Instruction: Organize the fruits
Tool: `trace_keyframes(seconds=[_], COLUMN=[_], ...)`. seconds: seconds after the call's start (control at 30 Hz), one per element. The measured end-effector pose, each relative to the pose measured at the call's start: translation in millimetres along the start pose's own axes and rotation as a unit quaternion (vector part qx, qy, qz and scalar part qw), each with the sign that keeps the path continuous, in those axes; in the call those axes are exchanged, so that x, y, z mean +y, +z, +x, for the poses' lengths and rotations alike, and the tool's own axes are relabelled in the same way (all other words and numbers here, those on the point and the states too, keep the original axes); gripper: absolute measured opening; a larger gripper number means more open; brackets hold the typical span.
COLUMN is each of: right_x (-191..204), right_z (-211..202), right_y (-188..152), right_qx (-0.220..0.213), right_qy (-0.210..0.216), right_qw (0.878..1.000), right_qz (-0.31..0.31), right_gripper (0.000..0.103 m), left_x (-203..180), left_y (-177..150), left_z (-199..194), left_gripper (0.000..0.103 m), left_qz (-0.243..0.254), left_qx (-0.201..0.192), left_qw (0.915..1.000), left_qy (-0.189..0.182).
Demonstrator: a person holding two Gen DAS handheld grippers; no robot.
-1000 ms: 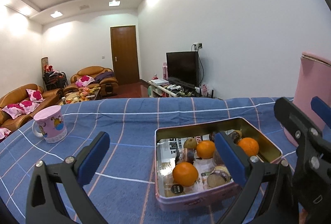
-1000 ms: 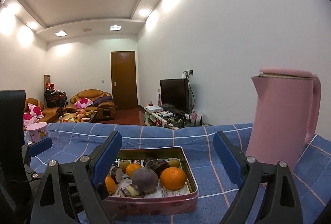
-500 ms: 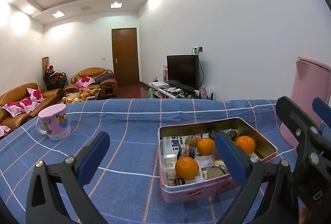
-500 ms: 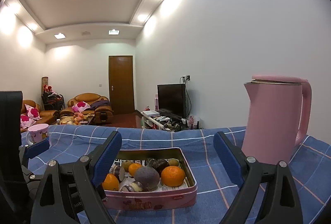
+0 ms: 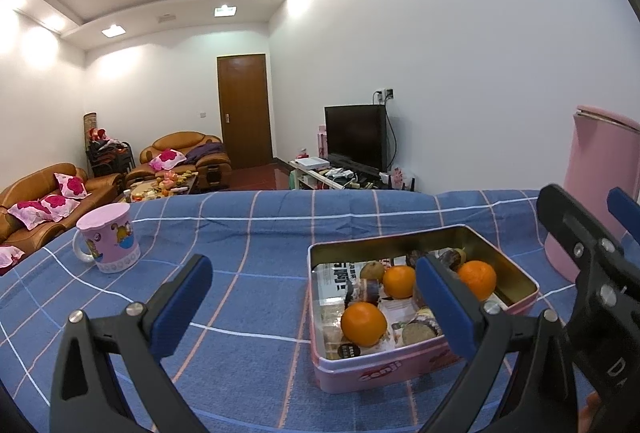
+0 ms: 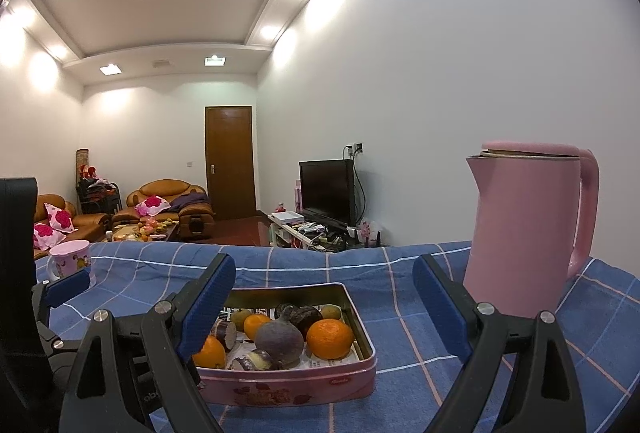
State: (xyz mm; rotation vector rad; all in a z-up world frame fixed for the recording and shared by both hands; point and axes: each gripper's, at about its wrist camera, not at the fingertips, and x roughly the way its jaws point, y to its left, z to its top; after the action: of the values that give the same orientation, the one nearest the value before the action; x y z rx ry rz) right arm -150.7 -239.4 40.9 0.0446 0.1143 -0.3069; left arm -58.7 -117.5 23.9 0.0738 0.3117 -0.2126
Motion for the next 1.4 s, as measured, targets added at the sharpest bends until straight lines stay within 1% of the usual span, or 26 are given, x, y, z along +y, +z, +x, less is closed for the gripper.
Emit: trace_keyframes(seconds=[1.4], right_x=[-2.4], right_z=[0.8], right_y=[-0.2], right_qx=[0.004], right_qy=[-0.002], right_qw=[1.000], right_qz=[0.004], right_gripper=[0.092], left_x=[2.1], left_y=[0.4], left_z=[1.7], left_gripper=[0.103], left_qz=[0.001], left_qx=[0.006], left_qw=[1.0000], left_qy=[0.003])
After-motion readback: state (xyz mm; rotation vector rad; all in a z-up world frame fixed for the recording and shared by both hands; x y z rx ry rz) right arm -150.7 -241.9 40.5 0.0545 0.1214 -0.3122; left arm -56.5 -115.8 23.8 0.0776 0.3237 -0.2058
